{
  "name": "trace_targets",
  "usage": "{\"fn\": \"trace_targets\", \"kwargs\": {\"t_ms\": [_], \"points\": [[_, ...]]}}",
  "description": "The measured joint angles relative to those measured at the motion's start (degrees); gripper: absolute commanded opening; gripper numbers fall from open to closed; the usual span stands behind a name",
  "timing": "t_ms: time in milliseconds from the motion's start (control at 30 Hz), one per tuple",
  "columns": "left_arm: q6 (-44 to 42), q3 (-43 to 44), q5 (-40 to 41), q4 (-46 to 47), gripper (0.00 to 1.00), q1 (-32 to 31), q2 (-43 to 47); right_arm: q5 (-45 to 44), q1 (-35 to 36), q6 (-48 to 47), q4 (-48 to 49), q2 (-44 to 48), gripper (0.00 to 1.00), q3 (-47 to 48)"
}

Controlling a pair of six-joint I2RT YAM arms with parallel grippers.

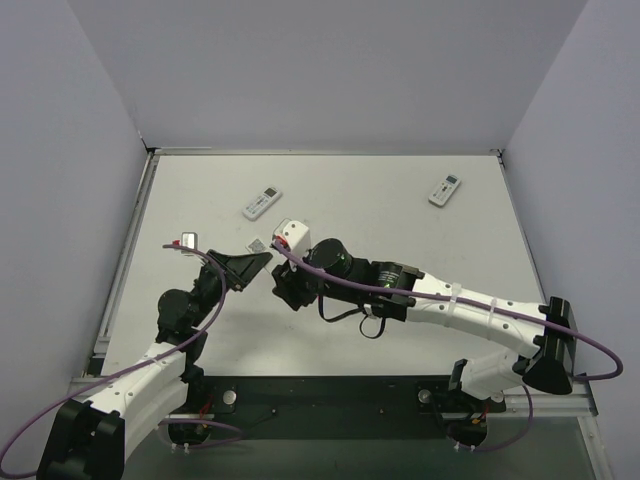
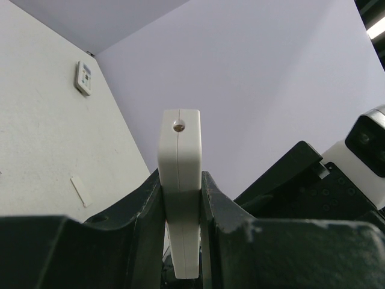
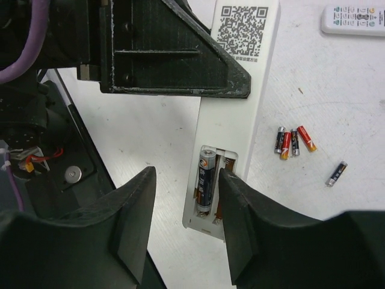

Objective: Load the batteries into the remote control

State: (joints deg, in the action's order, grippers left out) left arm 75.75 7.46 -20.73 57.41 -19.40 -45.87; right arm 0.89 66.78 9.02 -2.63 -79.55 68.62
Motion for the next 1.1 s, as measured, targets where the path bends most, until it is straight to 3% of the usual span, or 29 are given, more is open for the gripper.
{"fn": "trace_targets", "kwargs": {"t_ms": [167, 233, 467, 767, 1100], "points": [[0.1, 0.0, -0.9, 0.0, 0.0, 0.0, 0.0, 2.3, -0.3, -4.9, -2.1, 2.4, 0.56, 0.5], [0.1, 0.0, -1.8, 0.0, 0.0, 0.0, 0.0, 4.2, -0.9, -7.6, -2.8, 4.3, 0.56, 0.6], [0.0, 1.3, -5.8, -0.2, 0.0, -0.1, -1.5, 13.7, -4.1, -21.2, -3.5, 10.0, 0.44, 0.8], [0.1, 5.0, -11.7, -0.4, 0.0, -0.1, -3.9, 27.7, -5.3, -43.7, -7.6, 10.9, 0.38, -0.5], [-0.3, 7.3, -15.4, -1.9, 0.0, -0.4, -4.5, 30.3, -5.4, -52.9, -10.4, 6.6, 0.29, 2.4]]}}
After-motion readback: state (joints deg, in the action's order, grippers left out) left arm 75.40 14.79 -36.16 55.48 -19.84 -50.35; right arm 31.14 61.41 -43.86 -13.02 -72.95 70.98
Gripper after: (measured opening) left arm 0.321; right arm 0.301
